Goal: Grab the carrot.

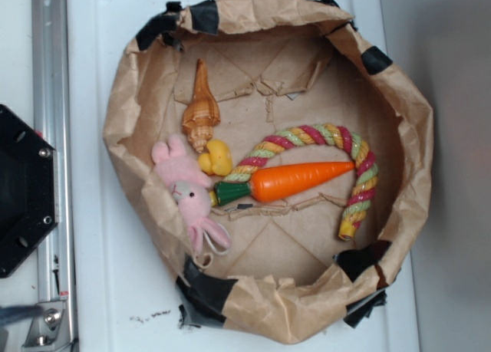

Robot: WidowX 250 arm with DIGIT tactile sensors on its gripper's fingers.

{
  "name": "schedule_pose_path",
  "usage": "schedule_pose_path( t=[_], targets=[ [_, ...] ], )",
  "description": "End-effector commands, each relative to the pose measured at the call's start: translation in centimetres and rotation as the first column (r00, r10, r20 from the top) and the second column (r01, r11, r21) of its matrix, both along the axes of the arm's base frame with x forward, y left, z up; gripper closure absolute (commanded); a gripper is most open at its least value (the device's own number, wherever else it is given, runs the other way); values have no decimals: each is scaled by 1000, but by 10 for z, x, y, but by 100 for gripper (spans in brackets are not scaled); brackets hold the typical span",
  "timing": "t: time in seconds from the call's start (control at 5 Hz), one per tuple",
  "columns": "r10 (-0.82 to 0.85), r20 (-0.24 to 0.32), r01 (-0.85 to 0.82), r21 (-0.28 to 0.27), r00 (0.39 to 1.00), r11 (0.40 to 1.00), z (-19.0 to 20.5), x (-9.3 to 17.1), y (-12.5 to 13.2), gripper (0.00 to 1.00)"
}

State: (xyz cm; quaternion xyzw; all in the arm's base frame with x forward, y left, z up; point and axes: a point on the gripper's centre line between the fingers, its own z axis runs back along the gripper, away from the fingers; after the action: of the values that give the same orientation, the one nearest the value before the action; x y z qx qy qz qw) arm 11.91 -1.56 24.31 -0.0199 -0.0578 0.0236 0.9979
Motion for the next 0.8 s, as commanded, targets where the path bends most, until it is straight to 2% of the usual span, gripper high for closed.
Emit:
schedule_pose_path(
  t=[0.0,0.2,0.4,0.6],
  targets=[
    [0,0,0,0,1000,1000,0,0,0,0],
    [173,-59,-168,72,983,983,-50,50,36,0],
    [210,2,-210,40,978,977,-97,94,46,0],
    [169,-1,-169,-12,986,986,-125,128,43,0]
  ],
)
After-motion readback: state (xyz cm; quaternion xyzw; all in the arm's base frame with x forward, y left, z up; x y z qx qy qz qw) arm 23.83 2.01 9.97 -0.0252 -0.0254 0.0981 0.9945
